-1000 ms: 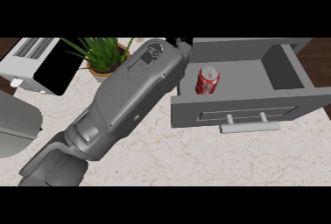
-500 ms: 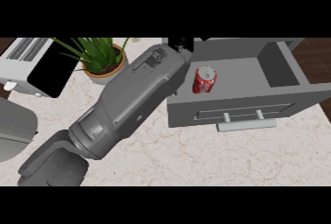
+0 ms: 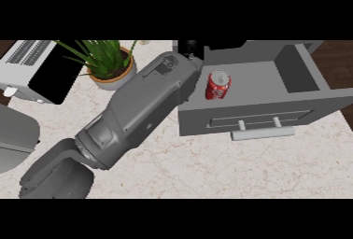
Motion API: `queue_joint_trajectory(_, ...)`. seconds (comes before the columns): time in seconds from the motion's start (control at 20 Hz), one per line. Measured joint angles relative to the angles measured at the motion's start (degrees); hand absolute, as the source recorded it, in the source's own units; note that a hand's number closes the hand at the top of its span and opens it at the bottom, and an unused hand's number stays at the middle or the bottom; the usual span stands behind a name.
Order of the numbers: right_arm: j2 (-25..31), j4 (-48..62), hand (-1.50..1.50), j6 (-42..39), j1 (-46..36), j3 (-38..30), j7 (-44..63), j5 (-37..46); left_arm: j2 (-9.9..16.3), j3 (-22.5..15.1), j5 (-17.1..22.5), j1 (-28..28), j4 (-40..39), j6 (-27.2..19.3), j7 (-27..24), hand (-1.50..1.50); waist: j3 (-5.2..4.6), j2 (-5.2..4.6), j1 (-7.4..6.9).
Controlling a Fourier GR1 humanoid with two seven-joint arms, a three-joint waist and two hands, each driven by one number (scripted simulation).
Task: Pick up the can, place it into the drawer and close the drawer
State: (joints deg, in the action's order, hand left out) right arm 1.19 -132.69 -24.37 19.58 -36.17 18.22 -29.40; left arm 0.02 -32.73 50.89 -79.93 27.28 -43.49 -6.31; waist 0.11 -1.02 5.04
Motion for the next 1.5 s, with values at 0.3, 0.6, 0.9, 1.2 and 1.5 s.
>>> queue_joint_trajectory(0.3,0.63,0.33,-1.50,-0.70,0.53,-1.14,0.08,-1.24,-0.01,-1.56,2.28,0.04,-0.96,-0.90,-1.88,-1.50,0.00,-0.02,0.20)
queue_joint_trajectory(0.6,1.60,-0.27,-1.50,-1.78,-1.02,-1.69,-2.11,0.94,-0.01,-2.49,5.14,1.04,-0.21,-2.02,-4.74,-1.50,0.01,-0.09,0.31)
queue_joint_trajectory(0.9,4.42,-2.09,-1.50,-4.60,-4.00,-1.63,-7.82,7.82,-0.02,-2.19,7.19,0.69,0.78,-1.89,-7.14,-1.50,-0.03,-0.08,-0.45)
queue_joint_trajectory(1.2,4.80,-4.51,-1.50,-4.98,-8.57,2.80,-11.53,19.97,-0.01,-2.37,8.33,-0.01,1.11,-1.78,-10.24,-1.50,-0.04,-0.14,-1.61)
queue_joint_trajectory(1.5,5.24,-4.11,-1.50,-3.48,-14.77,11.08,-12.33,36.30,0.00,-2.36,9.48,-1.19,2.09,-2.65,-10.05,-1.50,-0.07,0.07,-3.40)
